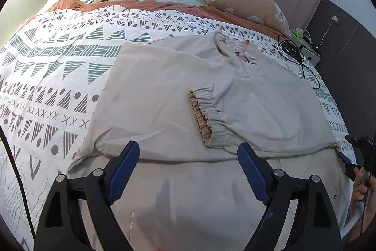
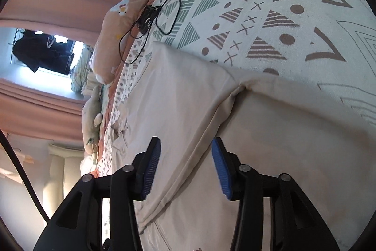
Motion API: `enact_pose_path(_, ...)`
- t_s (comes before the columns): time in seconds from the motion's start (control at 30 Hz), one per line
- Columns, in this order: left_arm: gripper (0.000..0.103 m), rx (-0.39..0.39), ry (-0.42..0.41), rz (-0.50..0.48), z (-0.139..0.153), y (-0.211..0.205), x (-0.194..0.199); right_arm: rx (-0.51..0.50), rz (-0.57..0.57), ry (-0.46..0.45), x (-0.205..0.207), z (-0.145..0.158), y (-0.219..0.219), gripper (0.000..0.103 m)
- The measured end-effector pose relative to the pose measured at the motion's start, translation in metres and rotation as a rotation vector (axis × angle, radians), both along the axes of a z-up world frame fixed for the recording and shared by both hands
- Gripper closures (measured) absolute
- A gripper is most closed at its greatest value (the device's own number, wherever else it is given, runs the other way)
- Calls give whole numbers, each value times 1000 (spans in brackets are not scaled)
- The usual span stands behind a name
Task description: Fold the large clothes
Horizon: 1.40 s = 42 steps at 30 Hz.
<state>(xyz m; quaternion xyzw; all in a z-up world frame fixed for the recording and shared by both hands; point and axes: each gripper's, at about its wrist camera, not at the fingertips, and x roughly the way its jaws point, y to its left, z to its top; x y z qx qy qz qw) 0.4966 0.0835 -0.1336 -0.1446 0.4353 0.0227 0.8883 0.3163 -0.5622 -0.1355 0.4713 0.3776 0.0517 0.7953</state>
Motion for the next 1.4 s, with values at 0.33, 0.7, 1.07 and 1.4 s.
enact_pose_path(0.33, 7, -96, -64, 72, 17, 35, -71, -106, -23, -9, -36, 29, 10, 20)
enact_pose_path(0.7, 0, -104, -199, 139, 33, 58, -150, -169, 24, -94, -116, 48, 23, 0)
enact_pose_path(1.07, 0, -89, -254, 174, 45, 65, -235, -87, 126, -141, -185, 24, 18, 0)
enact_pose_path(1.4, 0, -149, -316, 250, 53, 60, -295, -160, 147, -186, -227, 34, 14, 0)
